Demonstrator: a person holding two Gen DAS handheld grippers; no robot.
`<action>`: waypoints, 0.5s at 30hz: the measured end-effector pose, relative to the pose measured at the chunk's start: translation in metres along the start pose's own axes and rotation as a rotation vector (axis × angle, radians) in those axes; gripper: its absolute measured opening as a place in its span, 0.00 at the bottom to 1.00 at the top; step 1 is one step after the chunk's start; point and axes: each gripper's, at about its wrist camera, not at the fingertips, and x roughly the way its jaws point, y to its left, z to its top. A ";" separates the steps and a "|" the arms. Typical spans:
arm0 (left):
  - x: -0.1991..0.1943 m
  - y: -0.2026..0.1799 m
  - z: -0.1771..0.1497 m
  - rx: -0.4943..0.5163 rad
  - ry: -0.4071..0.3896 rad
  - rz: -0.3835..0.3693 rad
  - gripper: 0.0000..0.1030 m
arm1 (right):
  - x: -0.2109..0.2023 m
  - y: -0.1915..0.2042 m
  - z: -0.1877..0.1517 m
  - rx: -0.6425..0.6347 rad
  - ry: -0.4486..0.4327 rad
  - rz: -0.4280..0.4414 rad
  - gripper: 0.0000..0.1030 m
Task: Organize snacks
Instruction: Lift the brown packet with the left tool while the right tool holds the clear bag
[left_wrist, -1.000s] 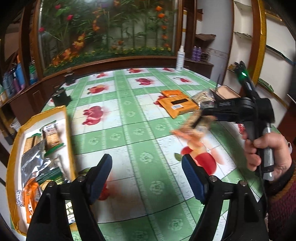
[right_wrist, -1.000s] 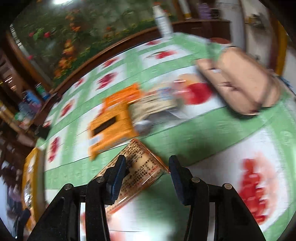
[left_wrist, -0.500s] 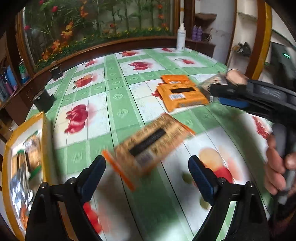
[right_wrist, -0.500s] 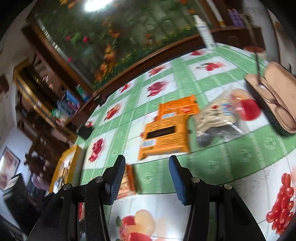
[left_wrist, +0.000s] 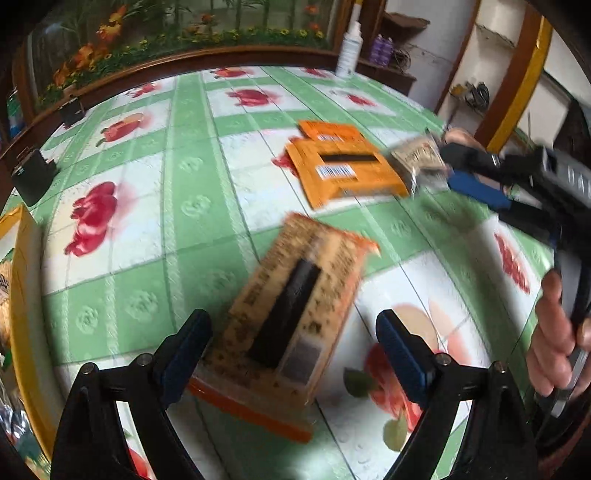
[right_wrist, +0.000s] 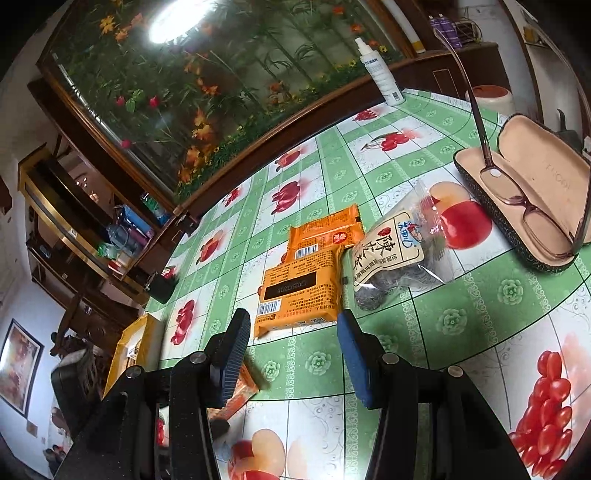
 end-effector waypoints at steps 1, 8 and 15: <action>0.001 -0.005 0.000 0.017 -0.002 0.020 0.87 | 0.000 0.000 0.000 0.001 -0.002 -0.003 0.51; 0.014 -0.009 0.011 -0.003 -0.037 0.140 0.83 | -0.002 -0.007 0.002 0.026 -0.023 -0.032 0.51; 0.004 0.020 0.009 -0.090 -0.115 0.180 0.52 | -0.006 0.002 0.038 -0.077 -0.093 -0.155 0.51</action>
